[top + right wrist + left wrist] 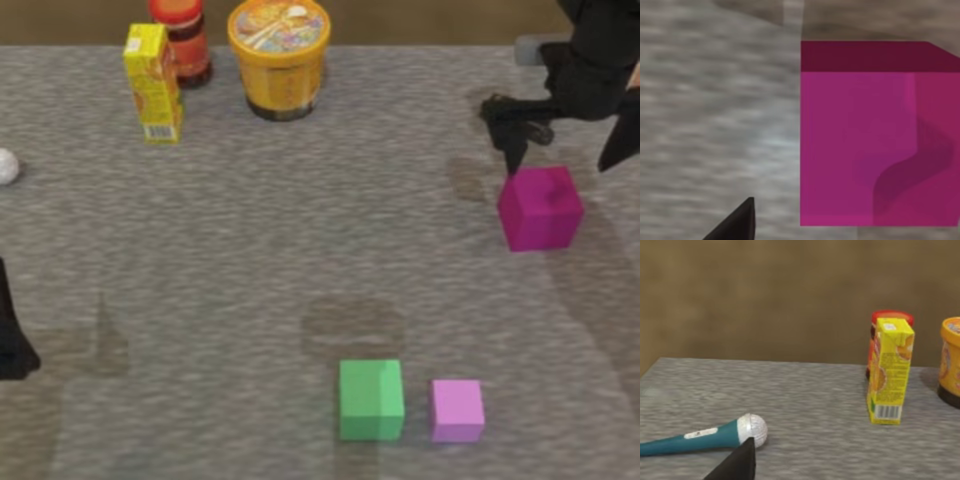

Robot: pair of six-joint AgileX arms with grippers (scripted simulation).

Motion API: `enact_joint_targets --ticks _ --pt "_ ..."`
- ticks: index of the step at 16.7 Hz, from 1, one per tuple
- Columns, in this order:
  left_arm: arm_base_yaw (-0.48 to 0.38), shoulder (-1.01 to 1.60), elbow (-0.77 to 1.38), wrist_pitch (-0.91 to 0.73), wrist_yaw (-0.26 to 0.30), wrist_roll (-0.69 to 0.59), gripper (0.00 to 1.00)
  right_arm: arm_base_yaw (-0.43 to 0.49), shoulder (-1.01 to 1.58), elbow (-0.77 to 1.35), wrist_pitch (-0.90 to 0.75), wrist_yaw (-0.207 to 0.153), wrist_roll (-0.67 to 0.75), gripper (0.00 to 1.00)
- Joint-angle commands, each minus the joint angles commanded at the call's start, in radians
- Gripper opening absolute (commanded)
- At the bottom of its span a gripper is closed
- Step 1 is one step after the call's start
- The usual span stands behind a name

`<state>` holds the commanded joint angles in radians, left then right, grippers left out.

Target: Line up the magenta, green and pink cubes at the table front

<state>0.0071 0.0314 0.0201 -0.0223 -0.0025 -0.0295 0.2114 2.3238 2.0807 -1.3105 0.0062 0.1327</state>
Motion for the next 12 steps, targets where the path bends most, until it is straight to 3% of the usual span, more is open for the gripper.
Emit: enact_joint_targets --ticks 8,12 --pt "0.013 -0.031 -0.02 0.022 0.002 0.03 1.0 -0.002 0.036 0.033 -0.013 -0.001 0.002 1.0" --pt "0.013 -0.031 -0.02 0.022 0.002 0.03 1.0 0.002 0.058 -0.054 0.095 -0.001 0.001 1.0"
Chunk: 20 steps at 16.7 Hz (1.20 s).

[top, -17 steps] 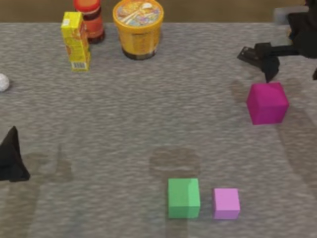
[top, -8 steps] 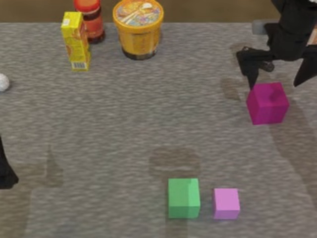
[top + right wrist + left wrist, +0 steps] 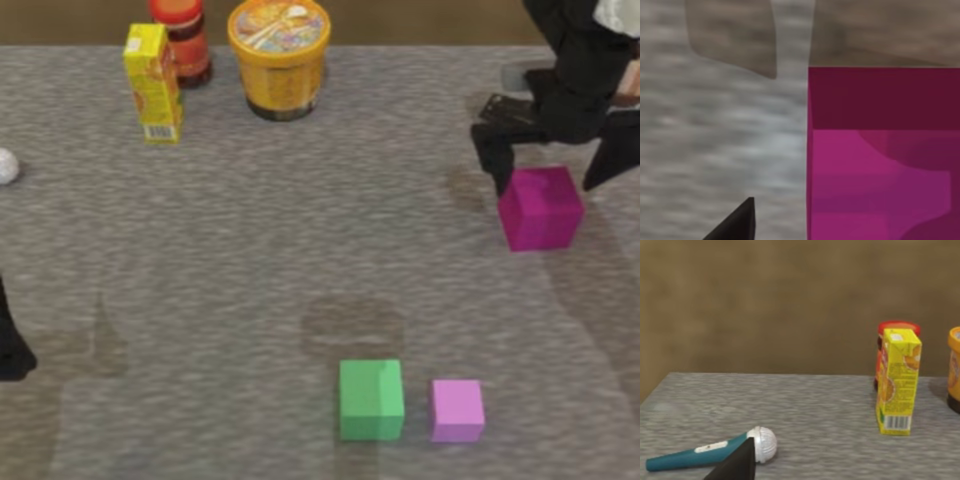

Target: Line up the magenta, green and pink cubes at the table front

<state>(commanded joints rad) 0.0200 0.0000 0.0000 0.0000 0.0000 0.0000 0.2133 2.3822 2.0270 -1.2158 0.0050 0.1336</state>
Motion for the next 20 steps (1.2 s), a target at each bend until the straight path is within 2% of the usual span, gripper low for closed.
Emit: enact_joint_targets --ticks 5,10,20 --pt "0.0 0.0 0.0 0.0 0.0 0.0 1.0 0.003 0.042 -0.137 0.182 0.0 0.004 1.0" --pt "0.0 0.0 0.0 0.0 0.0 0.0 1.0 0.003 0.046 -0.149 0.196 0.001 0.004 1.0" --pt "0.0 0.0 0.0 0.0 0.0 0.0 1.0 0.003 0.046 -0.149 0.196 0.001 0.004 0.25"
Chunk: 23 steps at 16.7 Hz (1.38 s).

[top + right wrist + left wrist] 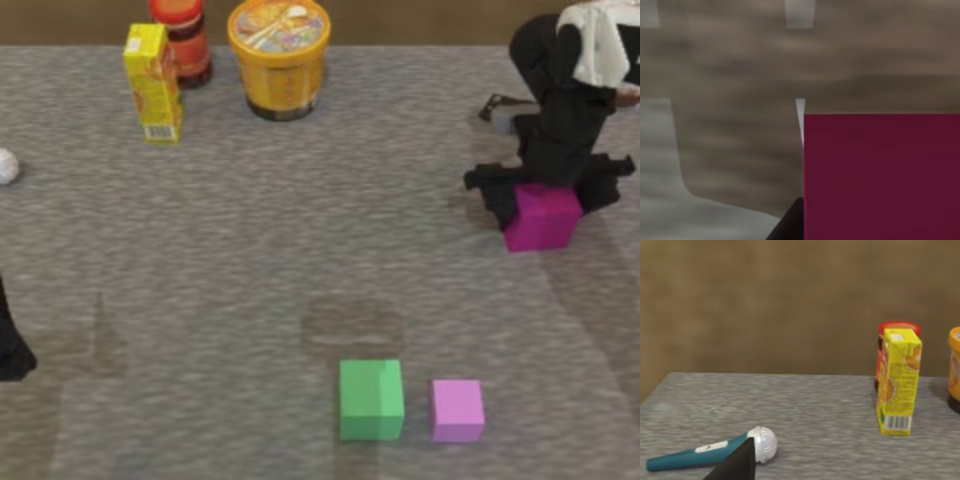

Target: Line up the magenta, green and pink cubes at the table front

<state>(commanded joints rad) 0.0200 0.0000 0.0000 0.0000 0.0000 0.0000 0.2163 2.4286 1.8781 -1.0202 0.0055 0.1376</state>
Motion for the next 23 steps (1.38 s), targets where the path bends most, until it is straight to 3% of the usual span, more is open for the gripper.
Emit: enact_joint_targets --ticks 3,4,13,20,23 --pt "0.0 0.0 0.0 0.0 0.0 0.0 1.0 0.0 0.0 0.0 0.0 0.0 0.0 0.02" --pt "0.0 0.0 0.0 0.0 0.0 0.0 1.0 0.0 0.0 0.0 0.0 0.0 0.0 0.0" --pt "0.0 0.0 0.0 0.0 0.0 0.0 1.0 -0.003 -0.009 0.005 -0.006 0.001 0.001 0.0" --pt "0.0 0.0 0.0 0.0 0.0 0.0 1.0 0.004 -0.061 0.161 -0.22 0.0 0.0 0.0" --pt "0.0 0.0 0.0 0.0 0.0 0.0 1.0 0.006 -0.069 0.177 -0.238 0.0 -0.001 0.0"
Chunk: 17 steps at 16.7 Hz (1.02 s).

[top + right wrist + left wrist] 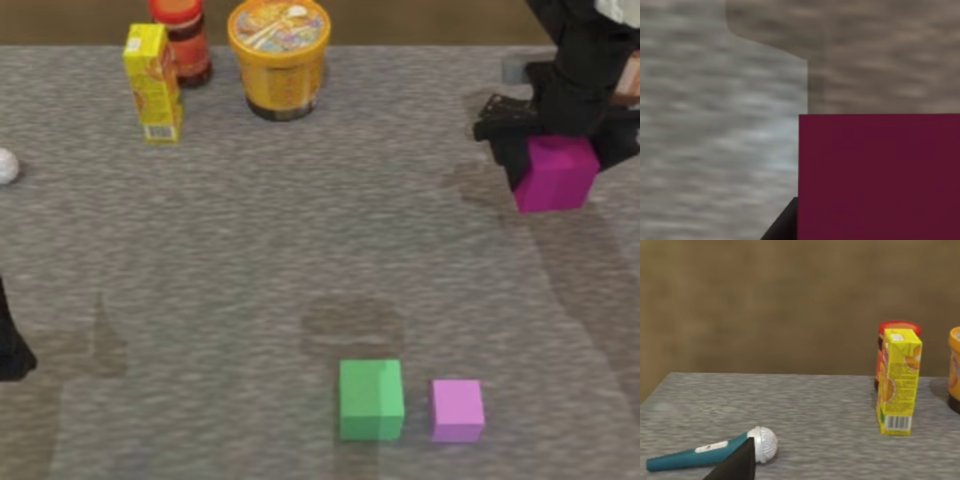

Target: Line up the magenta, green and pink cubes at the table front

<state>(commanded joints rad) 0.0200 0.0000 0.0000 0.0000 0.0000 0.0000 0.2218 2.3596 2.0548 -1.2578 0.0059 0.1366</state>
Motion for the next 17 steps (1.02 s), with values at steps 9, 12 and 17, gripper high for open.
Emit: enact_joint_targets --ticks 9,12,17 --pt "0.0 0.0 0.0 0.0 0.0 0.0 1.0 0.201 0.015 0.029 -0.023 0.001 0.225 0.0" --pt "0.0 0.0 0.0 0.0 0.0 0.0 1.0 0.381 0.016 0.04 -0.043 0.001 0.438 0.0" --pt "0.0 0.0 0.0 0.0 0.0 0.0 1.0 0.683 0.001 0.047 -0.066 0.002 0.783 0.0"
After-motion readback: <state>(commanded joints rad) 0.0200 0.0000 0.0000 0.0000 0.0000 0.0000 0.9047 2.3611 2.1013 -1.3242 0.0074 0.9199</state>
